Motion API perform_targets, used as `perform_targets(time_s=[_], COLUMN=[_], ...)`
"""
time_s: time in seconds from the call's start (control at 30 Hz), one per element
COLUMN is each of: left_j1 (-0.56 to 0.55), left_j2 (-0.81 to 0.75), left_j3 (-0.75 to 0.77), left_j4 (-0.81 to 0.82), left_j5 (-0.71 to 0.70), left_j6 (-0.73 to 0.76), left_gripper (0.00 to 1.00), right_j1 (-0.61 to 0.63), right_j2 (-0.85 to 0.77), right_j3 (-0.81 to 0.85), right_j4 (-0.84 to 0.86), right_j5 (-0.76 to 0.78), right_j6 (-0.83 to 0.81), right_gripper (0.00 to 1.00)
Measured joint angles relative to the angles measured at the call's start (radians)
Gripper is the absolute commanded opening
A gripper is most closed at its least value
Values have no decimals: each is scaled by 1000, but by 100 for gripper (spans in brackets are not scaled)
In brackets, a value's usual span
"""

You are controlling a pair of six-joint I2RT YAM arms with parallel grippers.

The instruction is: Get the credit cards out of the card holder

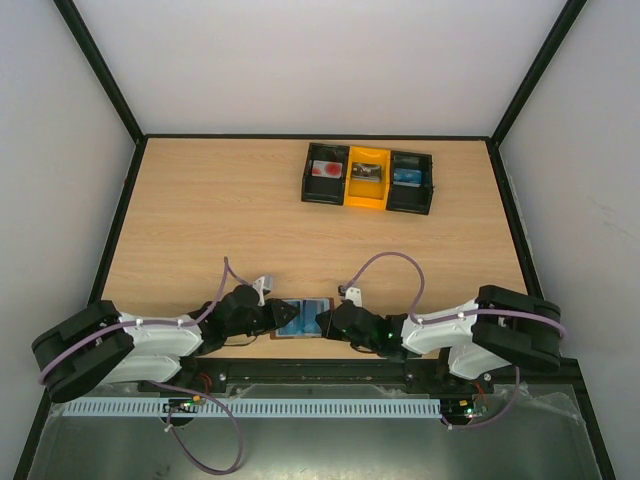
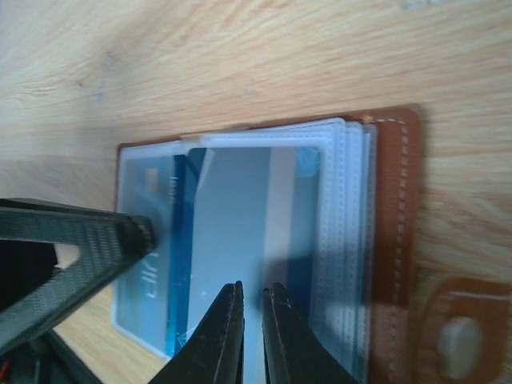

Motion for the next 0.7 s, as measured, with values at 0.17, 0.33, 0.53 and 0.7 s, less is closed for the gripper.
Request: perform_targets(time_s=[0.17,0.33,0.53,0.7], left_j1=[0,0,0,0], left_j2=[10,19,21,40], left_j3=[0,0,0,6], left_j4=[7,12,13,28], left_j5=[1,0,0,0], left_j6=[10,13,20,26], left_gripper=[24,25,26,26], right_j1=[0,0,0,0], right_j2=[10,-6,-13,10], right_j3=[2,12,21,26], right_j4=[-24,-68,-107,-93], right_j5=[6,25,50,50], right_j6=[0,-9,-23,-25], right_gripper=[10,12,11,8])
